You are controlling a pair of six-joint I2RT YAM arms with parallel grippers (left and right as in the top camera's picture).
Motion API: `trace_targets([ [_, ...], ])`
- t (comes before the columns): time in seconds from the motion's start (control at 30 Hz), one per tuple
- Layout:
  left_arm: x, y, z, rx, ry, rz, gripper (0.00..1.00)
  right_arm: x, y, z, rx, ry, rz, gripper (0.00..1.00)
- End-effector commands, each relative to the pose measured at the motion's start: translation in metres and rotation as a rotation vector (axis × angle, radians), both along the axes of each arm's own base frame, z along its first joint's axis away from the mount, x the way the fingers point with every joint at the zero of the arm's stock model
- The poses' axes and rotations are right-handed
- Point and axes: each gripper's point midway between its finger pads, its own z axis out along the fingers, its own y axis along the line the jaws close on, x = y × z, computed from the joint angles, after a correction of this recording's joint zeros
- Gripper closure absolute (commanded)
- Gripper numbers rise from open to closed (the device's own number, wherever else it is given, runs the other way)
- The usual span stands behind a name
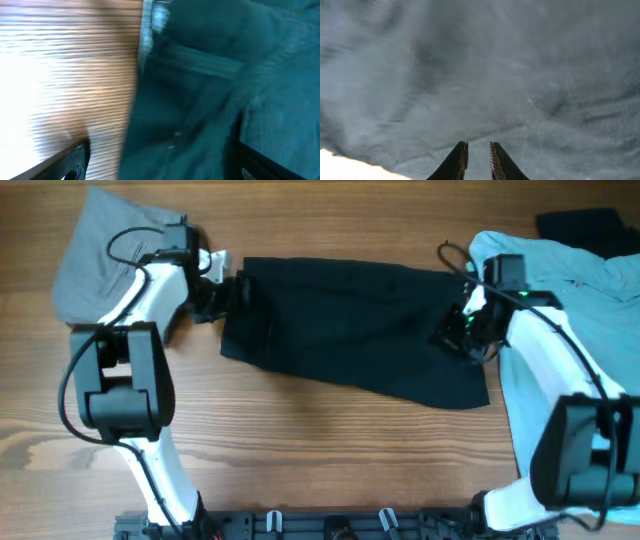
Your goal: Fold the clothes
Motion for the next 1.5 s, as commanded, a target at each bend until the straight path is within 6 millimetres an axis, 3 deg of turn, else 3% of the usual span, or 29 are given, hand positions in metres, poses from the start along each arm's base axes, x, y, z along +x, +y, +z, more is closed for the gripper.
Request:
trace_targets([
  [0.0,-0.017,-0.02,-0.038,-0.015,0.088,-0.077,0.13,-0.021,-0.02,-0.054,-0.122,0.166,-0.082,0.85],
  [0.07,-0.019,-0.02,-0.042,-0.016,0.101,-0.074,0.14,-0.025,-0.02,-0.071,-0.123,0.21,-0.079,0.87],
  [0.2,-0.026,-0.036,-0.045,-0.076,0.129,-0.097,0.34,-0.029,-0.02,-0.082,-0.124,0.24,-0.075,0.88],
  [0.23,-0.028,-0.04,-0.047,-0.085,0.137,-0.106,0.42,-0.028,-0.02,-0.082,-0.123,0.239,-0.073,0.88],
  [0.27,-0.032,-0.047,-0.052,-0.082,0.152,-0.121,0.57,-0.029,-0.02,-0.082,-0.124,0.239,-0.072,0.89],
  [0.33,-0.036,-0.05,-0.054,-0.08,0.164,-0.131,0.8,-0.029,-0.02,-0.082,-0.124,0.24,-0.07,0.9],
  [0.37,-0.035,-0.048,-0.054,-0.074,0.165,-0.124,0.88,-0.029,-0.02,-0.082,-0.124,0.24,-0.067,0.92],
  [0.43,-0.029,-0.028,-0.047,-0.032,0.178,-0.081,0.93,-0.034,-0.02,-0.079,-0.125,0.262,-0.065,0.95],
  [0.5,-0.016,-0.005,-0.018,0.014,0.184,-0.038,0.96,-0.032,-0.02,-0.065,-0.126,0.24,-0.046,0.95],
  [0.57,0.005,0.019,0.04,0.079,0.149,-0.009,0.96,-0.022,-0.02,-0.036,-0.129,0.16,-0.02,0.95],
  [0.63,0.02,0.029,0.083,0.126,0.096,0.001,0.96,-0.014,-0.02,-0.01,-0.13,0.085,-0.024,0.95],
  [0.7,0.035,0.024,0.132,0.137,0.002,-0.005,0.96,-0.005,-0.021,0.021,-0.131,-0.019,-0.031,0.95],
  [0.73,0.041,0.009,0.156,0.136,-0.061,-0.032,0.96,-0.001,-0.021,0.037,-0.133,-0.08,-0.036,0.95],
  [0.77,0.042,-0.006,0.162,0.134,-0.082,-0.061,0.96,0.0,-0.022,0.045,-0.141,-0.106,-0.043,0.95],
  [0.83,0.036,-0.037,0.162,0.126,-0.082,-0.118,0.96,-0.001,-0.022,0.051,-0.141,-0.12,-0.043,0.95],
  [0.9,0.034,-0.08,0.162,0.072,-0.089,-0.146,0.96,-0.001,-0.022,0.05,-0.141,-0.117,-0.044,0.95],
  [0.93,0.03,-0.113,0.165,0.025,-0.107,-0.194,0.96,-0.001,-0.023,0.05,-0.143,-0.116,-0.052,0.95],
  [1.0,0.024,-0.138,0.165,0.019,-0.12,-0.24,0.96,-0.001,-0.025,0.05,-0.149,-0.111,-0.072,0.95],
  [1.1,0.006,-0.188,0.144,0.005,-0.062,-0.267,0.95,-0.001,-0.025,0.05,-0.15,-0.111,-0.072,0.95],
  [1.17,0.0,-0.209,0.125,0.002,-0.019,-0.264,0.95,-0.001,-0.025,0.05,-0.15,-0.111,-0.071,0.95],
  [1.3,-0.036,-0.261,0.082,-0.045,0.105,-0.37,0.94,-0.001,-0.028,0.049,-0.168,-0.109,-0.08,0.95],
  [1.47,-0.044,-0.273,0.075,-0.063,0.138,-0.371,0.92,-0.004,-0.032,0.048,-0.19,-0.097,-0.085,0.95],
])
